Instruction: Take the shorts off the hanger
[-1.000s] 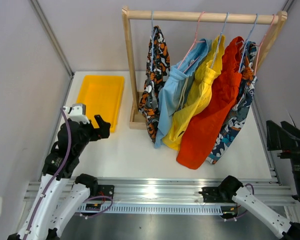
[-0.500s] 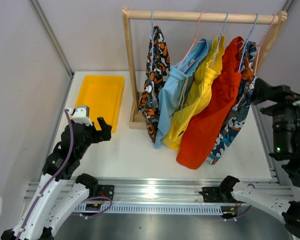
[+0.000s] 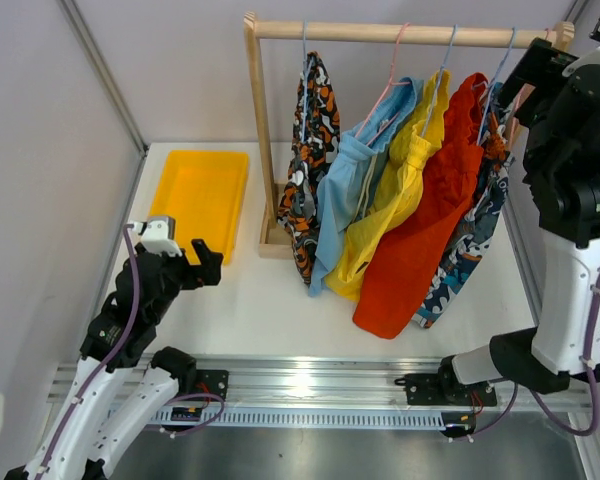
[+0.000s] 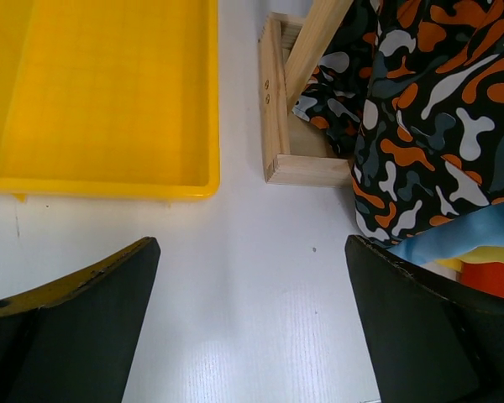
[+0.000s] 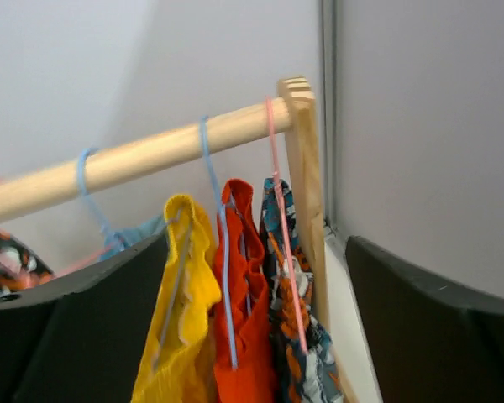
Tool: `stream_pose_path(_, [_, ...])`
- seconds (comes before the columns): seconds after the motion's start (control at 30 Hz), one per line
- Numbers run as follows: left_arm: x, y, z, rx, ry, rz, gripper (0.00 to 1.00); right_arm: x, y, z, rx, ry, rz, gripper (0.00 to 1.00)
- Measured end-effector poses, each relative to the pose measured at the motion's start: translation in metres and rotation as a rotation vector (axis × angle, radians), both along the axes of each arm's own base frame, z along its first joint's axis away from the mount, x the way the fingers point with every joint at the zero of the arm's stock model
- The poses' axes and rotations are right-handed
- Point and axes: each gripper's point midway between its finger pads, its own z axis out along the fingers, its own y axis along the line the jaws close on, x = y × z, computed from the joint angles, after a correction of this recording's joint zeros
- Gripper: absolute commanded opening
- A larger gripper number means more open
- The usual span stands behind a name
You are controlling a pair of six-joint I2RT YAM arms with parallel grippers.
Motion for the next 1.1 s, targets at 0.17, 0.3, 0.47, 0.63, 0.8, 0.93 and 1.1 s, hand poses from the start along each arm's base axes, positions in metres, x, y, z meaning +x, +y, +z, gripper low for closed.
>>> stream_pose_path(0.17, [-0.001, 0.000, 0.002, -0.005, -0.012, -0.003, 0.99, 0.030, -0.037, -0.075, 0.079, 0.246, 0.042, 0.99])
stream_pose_path(0.3, [-0.001, -0.001, 0.001, -0.004, -0.010, -0.008, 0.99, 0.045, -0.050, -0.137, 0.203, 0.404, 0.096, 1.00])
stream_pose_path(0.47, [-0.002, -0.003, -0.001, -0.005, -0.005, -0.016, 0.99, 0.052, -0.028, -0.177, 0.285, 0.519, 0.221, 0.99])
stream_pose_path(0.63, [-0.002, -0.003, 0.000, -0.007, -0.010, -0.018, 0.99, 0.055, -0.019, -0.171, 0.297, 0.494, 0.274, 0.99])
stream_pose_path(0.8, [-0.003, -0.004, 0.000, -0.007, -0.010, -0.021, 0.99, 0.058, -0.018, -0.160, 0.293, 0.458, 0.281, 0.95])
stream_pose_path(0.93, [-0.003, -0.004, 0.000, -0.007, -0.010, -0.021, 0.99, 0.063, -0.022, -0.143, 0.275, 0.409, 0.272, 0.70])
stream_pose_path(1.1, [-0.003, -0.004, 0.000, -0.007, -0.010, -0.024, 0.99, 0.074, -0.027, -0.139, 0.268, 0.393, 0.253, 0.56])
